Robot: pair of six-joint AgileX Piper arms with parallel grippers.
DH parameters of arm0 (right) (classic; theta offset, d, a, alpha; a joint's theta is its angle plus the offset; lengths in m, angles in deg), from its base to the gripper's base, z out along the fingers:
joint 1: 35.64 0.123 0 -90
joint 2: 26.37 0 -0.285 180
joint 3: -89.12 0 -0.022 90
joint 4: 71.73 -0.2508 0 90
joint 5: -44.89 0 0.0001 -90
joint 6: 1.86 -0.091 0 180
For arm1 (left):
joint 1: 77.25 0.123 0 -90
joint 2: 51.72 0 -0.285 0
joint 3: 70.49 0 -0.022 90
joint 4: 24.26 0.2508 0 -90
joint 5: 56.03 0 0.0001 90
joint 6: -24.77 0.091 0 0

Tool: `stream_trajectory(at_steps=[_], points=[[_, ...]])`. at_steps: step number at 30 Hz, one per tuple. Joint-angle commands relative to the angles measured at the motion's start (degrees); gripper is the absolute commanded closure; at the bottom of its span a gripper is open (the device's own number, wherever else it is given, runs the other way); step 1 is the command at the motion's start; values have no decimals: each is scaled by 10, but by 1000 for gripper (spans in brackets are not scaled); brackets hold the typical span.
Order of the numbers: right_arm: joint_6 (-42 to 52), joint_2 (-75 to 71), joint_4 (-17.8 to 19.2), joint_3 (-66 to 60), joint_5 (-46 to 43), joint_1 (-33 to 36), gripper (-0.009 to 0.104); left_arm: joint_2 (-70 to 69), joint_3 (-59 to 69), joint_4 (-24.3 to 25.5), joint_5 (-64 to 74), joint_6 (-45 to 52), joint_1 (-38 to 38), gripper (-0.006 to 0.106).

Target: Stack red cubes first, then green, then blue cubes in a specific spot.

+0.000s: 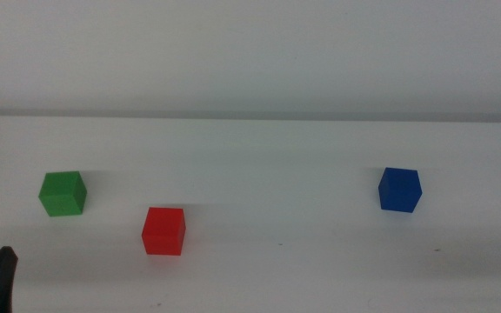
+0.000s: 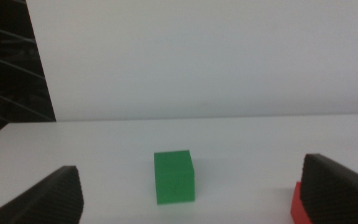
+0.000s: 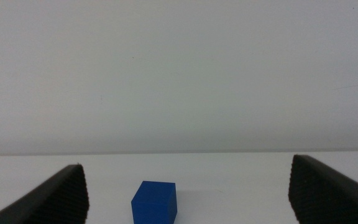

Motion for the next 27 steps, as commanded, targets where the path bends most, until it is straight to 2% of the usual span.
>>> stream_trajectory(at_steps=[1, 5, 8, 12, 17, 22, 27], points=[[3, -22, 3, -25, -5, -3, 10, 26, -27, -6, 7, -1, -4, 7], [3, -22, 3, -25, -5, -3, 10, 144, -159, -7, 88, 0, -16, 7], [-3, -22, 3, -25, -5, -3, 10, 268, -296, -7, 229, 0, -43, 7], [-5, -22, 3, -25, -5, -3, 10, 419, -454, -27, 397, 0, -54, 7], [-5, -22, 3, -25, -5, -3, 10, 593, -583, -69, 535, 0, -58, 7], [-5, -22, 3, -25, -5, -3, 10, 750, -673, -53, 584, -13, -121, 7], [-5, -22, 3, -25, -5, -3, 10, 852, -723, -20, 595, -95, -198, 7]])
